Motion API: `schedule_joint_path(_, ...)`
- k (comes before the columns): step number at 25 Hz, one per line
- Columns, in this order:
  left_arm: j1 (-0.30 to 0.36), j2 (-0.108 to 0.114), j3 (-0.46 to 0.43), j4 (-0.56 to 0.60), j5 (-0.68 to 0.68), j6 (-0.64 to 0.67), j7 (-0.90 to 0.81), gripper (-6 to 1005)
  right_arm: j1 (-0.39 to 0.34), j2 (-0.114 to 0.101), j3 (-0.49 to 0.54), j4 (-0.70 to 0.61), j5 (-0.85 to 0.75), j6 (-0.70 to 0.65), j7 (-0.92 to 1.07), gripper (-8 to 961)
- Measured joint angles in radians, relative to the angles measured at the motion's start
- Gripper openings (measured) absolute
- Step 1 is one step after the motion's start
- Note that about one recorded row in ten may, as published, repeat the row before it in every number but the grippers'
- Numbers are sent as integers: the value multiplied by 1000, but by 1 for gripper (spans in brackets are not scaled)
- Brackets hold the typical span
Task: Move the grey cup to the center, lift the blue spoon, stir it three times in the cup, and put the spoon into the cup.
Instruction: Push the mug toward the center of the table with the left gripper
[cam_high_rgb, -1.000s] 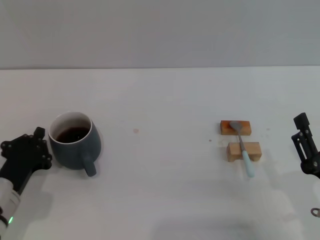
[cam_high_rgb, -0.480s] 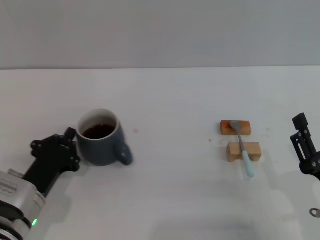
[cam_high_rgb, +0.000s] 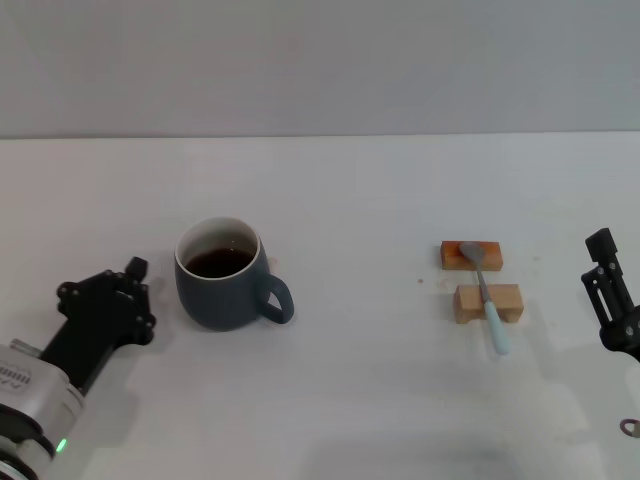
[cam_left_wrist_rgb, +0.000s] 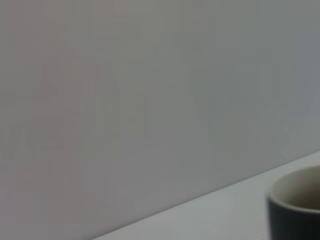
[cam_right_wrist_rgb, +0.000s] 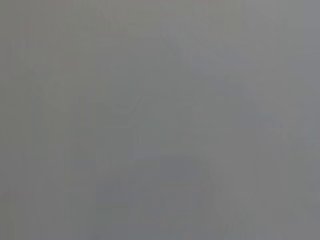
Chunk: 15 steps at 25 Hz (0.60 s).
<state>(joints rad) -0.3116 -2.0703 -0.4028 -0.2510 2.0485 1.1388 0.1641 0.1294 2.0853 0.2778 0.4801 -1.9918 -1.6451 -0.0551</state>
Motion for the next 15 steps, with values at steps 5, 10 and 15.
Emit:
schedule_joint_path(5,-21,-2,-16,16,-1,-11,0,-2,2,-1,0,0,0,-1,0,664)
schedule_joint_path(10,-33,-3,-8,-2,5,-17,0,-2,4,-1,0,0,0,-1,0,665)
schedule_joint_path(15,-35,-4,4,-34,19,-18,0,-2,4,-1,0,0,-1,-1,0,665)
